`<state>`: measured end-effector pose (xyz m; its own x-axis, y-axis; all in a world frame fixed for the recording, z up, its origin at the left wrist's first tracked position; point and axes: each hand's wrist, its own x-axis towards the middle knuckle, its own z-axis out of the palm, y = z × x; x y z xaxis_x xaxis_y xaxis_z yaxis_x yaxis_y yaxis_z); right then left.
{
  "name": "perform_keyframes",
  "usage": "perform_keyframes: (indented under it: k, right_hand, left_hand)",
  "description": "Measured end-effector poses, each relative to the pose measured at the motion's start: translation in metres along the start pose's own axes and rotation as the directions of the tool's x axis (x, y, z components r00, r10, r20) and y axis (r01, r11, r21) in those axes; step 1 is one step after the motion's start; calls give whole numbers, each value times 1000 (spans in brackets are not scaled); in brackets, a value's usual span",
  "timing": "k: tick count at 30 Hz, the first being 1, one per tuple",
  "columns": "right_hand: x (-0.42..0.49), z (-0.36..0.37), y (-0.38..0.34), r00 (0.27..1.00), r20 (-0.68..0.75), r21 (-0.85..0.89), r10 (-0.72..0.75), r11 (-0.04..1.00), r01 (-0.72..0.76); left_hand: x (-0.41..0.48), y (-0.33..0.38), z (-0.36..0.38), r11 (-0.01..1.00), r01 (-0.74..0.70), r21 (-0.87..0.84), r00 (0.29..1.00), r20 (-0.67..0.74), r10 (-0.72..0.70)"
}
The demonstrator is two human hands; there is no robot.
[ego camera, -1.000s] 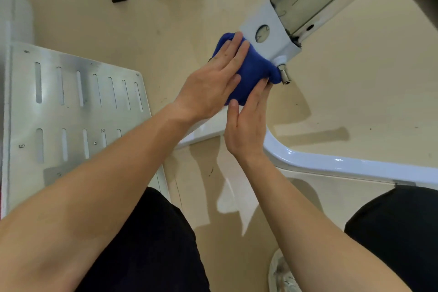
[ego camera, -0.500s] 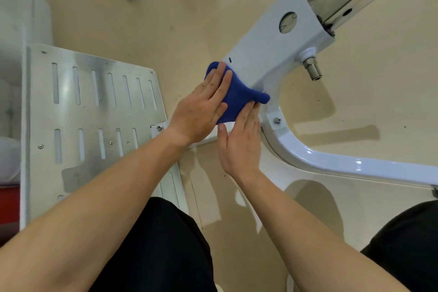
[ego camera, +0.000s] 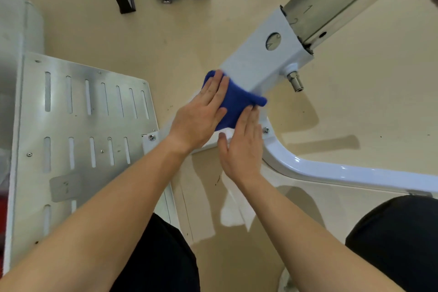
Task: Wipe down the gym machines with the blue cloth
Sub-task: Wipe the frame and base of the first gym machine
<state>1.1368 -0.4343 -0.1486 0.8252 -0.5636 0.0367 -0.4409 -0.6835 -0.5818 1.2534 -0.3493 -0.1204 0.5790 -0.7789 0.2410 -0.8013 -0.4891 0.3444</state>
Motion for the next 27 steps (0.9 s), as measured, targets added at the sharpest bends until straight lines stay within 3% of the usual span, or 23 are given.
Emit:
perform_keyframes:
  k: [3,10,12,16,21,27]
  right_hand:
    - [-8,-3,3,997,72,1,-13,1000,13]
    - [3,-53,-16,998,-51,60,-33,998,37]
    - [3,-67,-18,998,-59,106,-27,994,33]
    - [-2,-92,-23,999,-54,310,-5,950,22]
    - [1,-136,-32,969,-244,508,41,856,92]
    - [36,-173,-23,947,-290,409,137,913,-7]
  left_hand:
    - [-10,-5,1,997,80,21,997,14,-80]
    - [25,47,-18,993,97,-66,973,-202,-108]
    - [39,55,-30,995,86,-50,964,-247,-96]
    - [47,62,-57,977,126,-170,970,-187,-157]
    - [69,94,-104,971,-12,-237,968,-246,-48]
    - [123,134,-109,947,-81,-311,960,-281,-10]
